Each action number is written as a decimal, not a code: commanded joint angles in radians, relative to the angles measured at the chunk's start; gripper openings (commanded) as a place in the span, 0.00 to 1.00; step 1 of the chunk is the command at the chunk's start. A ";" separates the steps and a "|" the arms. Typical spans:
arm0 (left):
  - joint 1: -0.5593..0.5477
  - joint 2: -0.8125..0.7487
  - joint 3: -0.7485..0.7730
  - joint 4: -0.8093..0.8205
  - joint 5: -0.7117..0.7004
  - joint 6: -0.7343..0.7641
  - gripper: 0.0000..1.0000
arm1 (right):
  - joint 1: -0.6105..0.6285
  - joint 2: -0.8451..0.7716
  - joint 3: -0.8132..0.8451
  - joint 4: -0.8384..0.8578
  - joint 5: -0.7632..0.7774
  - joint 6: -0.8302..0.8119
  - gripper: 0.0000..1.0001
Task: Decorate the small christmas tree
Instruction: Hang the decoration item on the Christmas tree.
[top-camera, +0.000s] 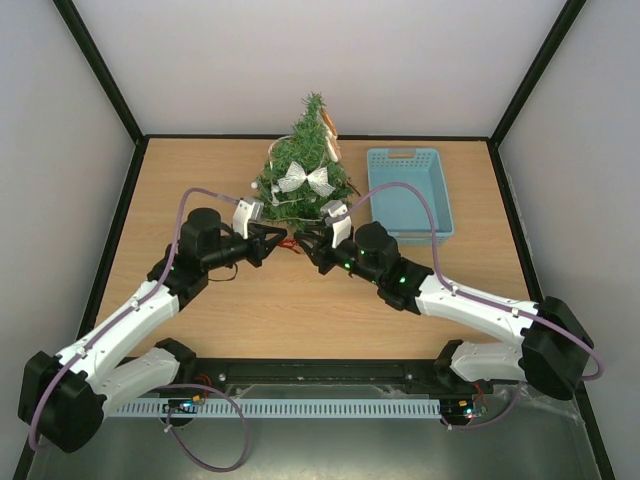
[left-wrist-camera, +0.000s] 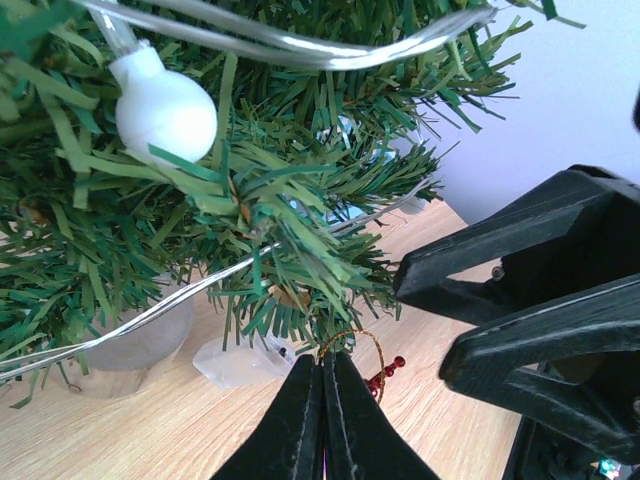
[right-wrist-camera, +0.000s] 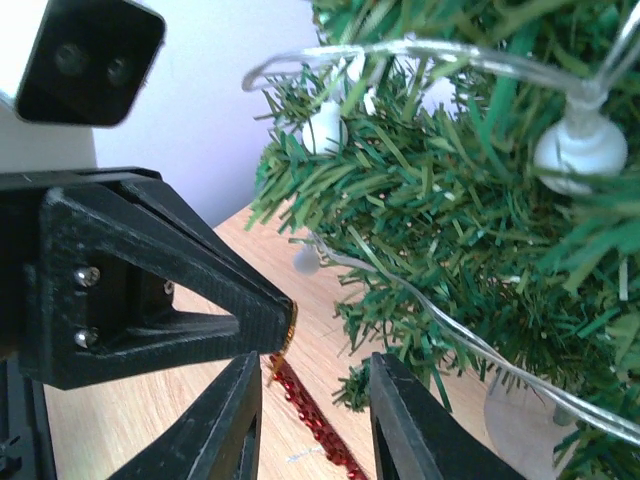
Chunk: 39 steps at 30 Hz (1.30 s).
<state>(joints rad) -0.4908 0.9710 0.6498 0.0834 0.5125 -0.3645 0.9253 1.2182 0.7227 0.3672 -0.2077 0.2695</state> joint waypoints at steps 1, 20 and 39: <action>-0.005 0.009 0.016 0.024 -0.017 0.029 0.02 | 0.007 0.004 0.043 0.010 -0.017 0.010 0.29; -0.003 -0.026 0.077 -0.066 -0.046 0.105 0.02 | 0.007 0.071 0.119 -0.028 -0.070 -0.003 0.29; 0.049 -0.099 0.122 -0.147 -0.051 0.118 0.02 | 0.007 0.022 0.106 0.015 -0.019 -0.005 0.35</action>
<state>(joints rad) -0.4686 0.8684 0.7399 -0.0505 0.4278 -0.2535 0.9253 1.2598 0.8124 0.3431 -0.2440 0.2691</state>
